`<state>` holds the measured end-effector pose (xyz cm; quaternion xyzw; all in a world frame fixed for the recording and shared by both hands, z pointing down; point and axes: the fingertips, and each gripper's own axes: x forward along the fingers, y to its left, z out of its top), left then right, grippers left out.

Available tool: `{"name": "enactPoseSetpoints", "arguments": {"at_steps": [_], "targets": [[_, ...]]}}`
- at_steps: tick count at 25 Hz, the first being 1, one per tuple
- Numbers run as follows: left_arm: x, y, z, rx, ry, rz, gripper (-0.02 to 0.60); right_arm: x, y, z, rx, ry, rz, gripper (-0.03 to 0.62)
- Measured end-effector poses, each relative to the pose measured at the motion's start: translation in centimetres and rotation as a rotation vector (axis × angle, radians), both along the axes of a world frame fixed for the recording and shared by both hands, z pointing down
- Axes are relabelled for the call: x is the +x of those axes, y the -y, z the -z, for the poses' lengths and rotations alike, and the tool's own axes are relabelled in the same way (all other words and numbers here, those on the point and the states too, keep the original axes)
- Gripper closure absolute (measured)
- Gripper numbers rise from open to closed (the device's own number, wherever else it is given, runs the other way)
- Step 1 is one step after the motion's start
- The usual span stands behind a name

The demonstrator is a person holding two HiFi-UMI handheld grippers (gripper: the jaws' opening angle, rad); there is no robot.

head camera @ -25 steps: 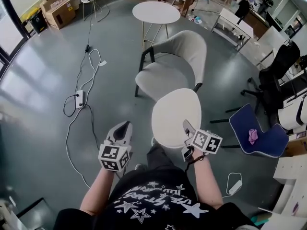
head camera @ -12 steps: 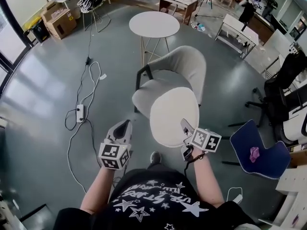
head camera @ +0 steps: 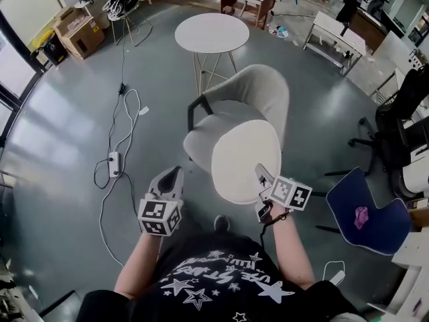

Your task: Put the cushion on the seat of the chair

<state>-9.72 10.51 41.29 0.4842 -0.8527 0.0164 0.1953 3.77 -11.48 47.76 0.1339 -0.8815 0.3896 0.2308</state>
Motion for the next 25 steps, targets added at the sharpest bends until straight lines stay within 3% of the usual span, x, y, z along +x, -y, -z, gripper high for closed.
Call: {"name": "enactPoseSetpoints", "arguments": {"at_steps": [10, 20, 25], "targets": [[-8.6, 7.1, -3.4, -0.03, -0.062, -0.174, 0.574, -3.0, 2.0, -3.1, -0.045, -0.058, -0.204, 0.534], [-18.7, 13.4, -6.4, -0.111, -0.084, -0.436, 0.574, -11.3, 2.8, -4.3, -0.106, -0.054, -0.435, 0.534], [-21.4, 14.4, -9.3, -0.161, -0.138, -0.55, 0.574, -14.6, 1.3, -5.9, -0.131, -0.027, -0.568, 0.534]]}}
